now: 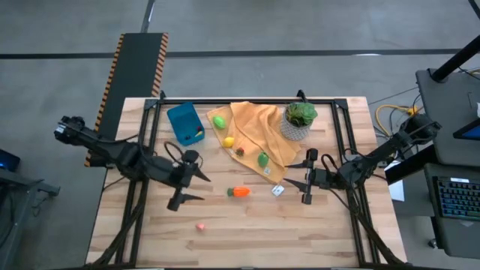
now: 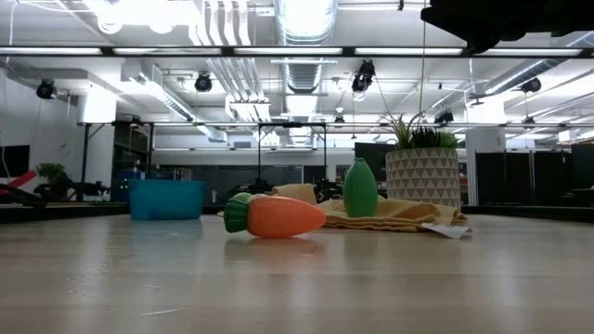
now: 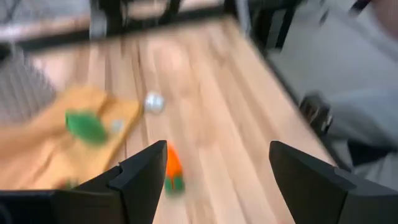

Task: Pick and placing Produce into tupperware
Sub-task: Put the peach into the blue bin

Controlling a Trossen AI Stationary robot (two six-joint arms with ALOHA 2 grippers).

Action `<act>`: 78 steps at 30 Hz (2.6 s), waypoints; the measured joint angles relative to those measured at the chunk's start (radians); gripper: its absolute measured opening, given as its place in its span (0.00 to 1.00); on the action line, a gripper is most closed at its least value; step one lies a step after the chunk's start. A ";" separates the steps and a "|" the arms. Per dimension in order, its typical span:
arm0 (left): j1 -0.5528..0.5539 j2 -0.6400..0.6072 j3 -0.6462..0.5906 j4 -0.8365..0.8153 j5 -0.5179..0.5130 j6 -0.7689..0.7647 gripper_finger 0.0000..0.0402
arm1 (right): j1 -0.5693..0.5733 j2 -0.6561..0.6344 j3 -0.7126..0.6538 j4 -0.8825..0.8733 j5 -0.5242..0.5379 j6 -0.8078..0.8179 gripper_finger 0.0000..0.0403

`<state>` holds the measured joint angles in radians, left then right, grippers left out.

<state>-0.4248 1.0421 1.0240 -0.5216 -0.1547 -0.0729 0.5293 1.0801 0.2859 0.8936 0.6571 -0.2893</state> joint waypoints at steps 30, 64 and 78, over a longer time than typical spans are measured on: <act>-0.217 0.522 -0.016 -0.227 -0.015 -0.238 0.67 | 0.000 0.000 0.000 -0.007 0.000 0.000 0.46; -0.233 0.684 -0.014 -0.051 0.175 -0.419 0.67 | 0.000 0.000 -0.001 -0.007 0.000 0.001 0.46; -0.228 0.693 -0.017 -0.007 0.171 -0.419 0.65 | 0.000 0.000 -0.002 -0.007 0.000 0.001 0.46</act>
<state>-0.6530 1.7351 1.0073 -0.5284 0.0160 -0.4919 0.5293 1.0803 0.2840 0.8867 0.6571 -0.2886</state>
